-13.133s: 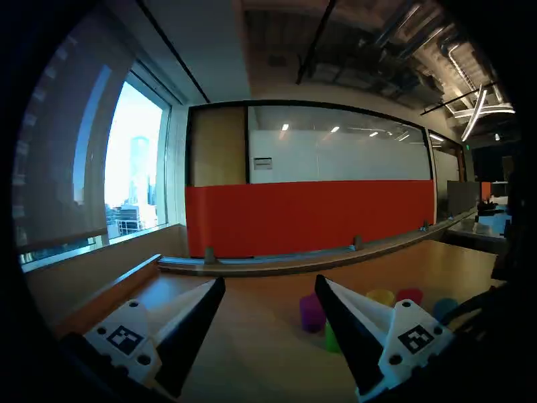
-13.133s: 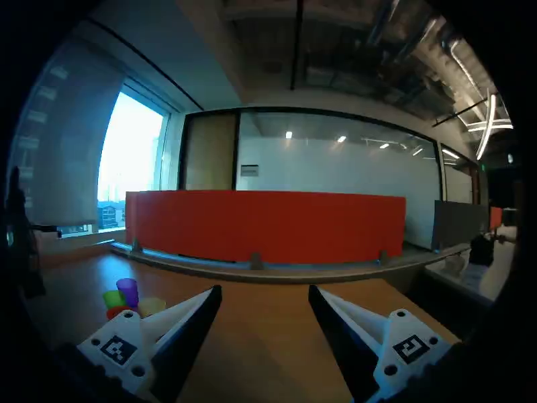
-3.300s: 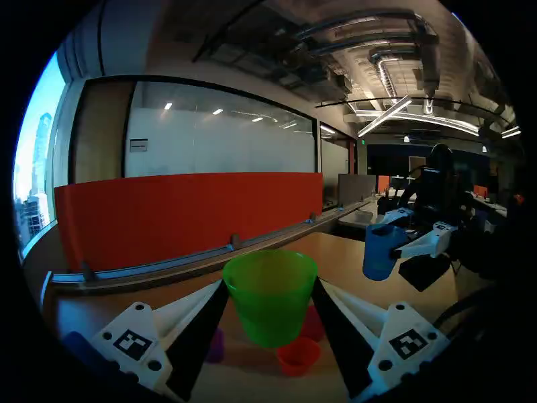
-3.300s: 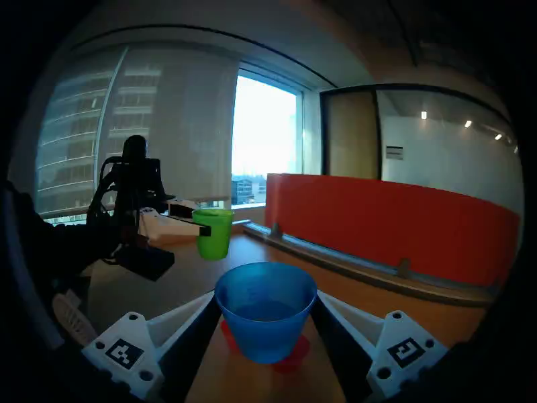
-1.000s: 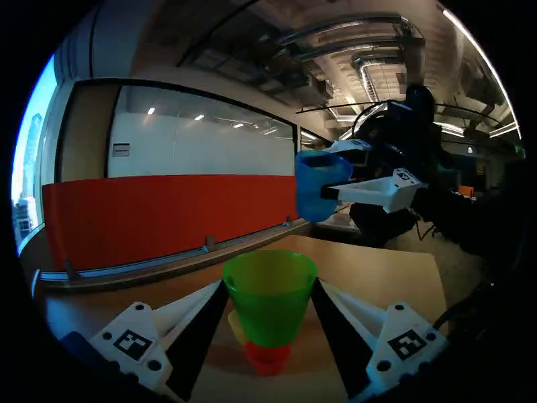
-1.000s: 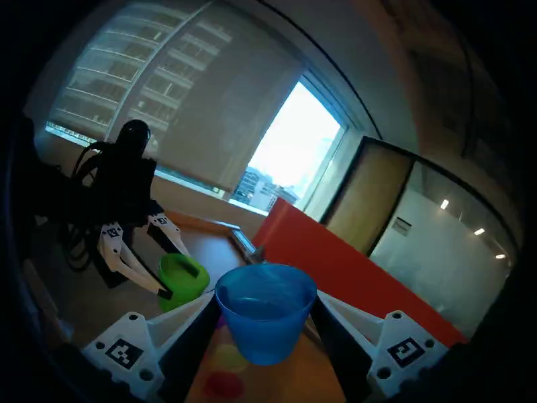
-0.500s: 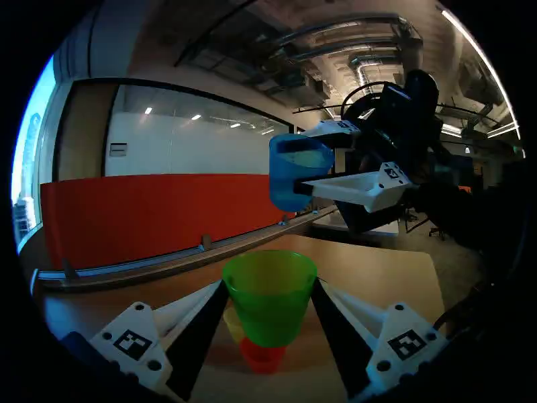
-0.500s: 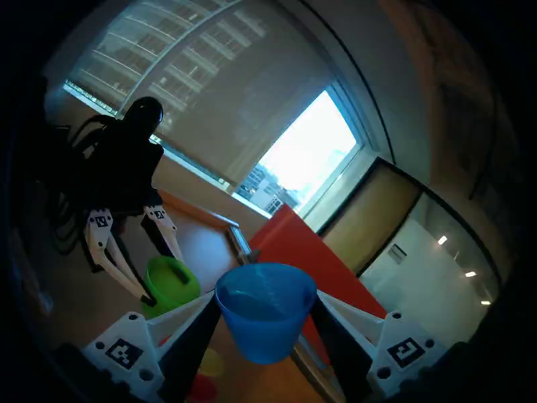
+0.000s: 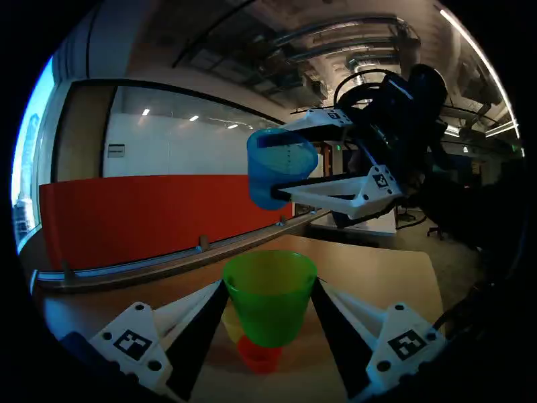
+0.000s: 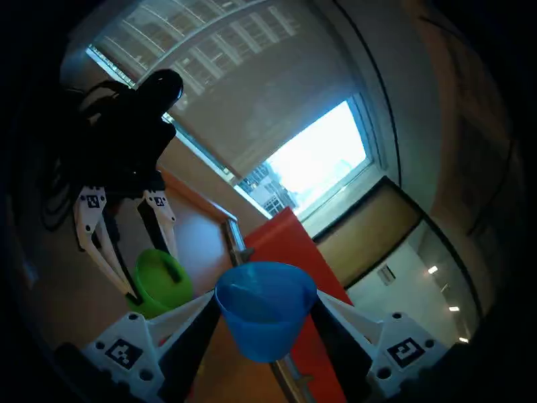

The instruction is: Pour water

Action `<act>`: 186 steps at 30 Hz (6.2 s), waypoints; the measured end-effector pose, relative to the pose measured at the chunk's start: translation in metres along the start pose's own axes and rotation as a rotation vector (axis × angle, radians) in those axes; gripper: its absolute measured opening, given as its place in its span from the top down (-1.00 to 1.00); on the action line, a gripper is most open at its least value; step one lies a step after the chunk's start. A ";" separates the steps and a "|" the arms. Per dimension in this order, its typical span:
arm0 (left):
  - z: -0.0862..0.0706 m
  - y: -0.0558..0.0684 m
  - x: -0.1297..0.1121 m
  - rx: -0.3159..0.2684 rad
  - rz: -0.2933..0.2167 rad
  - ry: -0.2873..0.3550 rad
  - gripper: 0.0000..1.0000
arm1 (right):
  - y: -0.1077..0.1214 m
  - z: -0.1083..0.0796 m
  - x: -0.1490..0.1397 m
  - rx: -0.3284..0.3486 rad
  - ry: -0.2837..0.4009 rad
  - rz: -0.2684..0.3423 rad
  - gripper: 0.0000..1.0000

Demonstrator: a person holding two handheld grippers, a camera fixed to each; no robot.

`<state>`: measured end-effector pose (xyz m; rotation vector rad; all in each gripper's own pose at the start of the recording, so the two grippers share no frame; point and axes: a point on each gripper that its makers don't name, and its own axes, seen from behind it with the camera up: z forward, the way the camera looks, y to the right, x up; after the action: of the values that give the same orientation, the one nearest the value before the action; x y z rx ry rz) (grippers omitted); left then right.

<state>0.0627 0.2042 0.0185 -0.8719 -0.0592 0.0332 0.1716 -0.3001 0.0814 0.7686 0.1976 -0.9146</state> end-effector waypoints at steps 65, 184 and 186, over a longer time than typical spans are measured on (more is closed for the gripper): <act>0.008 0.014 0.003 -0.033 0.014 -0.012 -0.71 | 0.018 0.018 0.014 -0.055 -0.022 -0.411 -0.81; 0.007 0.010 0.000 -0.012 0.037 -0.050 -0.70 | -0.003 -0.009 0.017 0.112 0.068 0.875 -0.80; 0.006 0.010 -0.001 -0.010 0.040 -0.058 -0.70 | -0.005 -0.012 0.014 0.122 0.063 0.886 -0.80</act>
<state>0.0610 0.2152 0.0151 -0.8824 -0.0958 0.0957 0.1782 -0.3034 0.0638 0.8831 -0.1478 -0.0615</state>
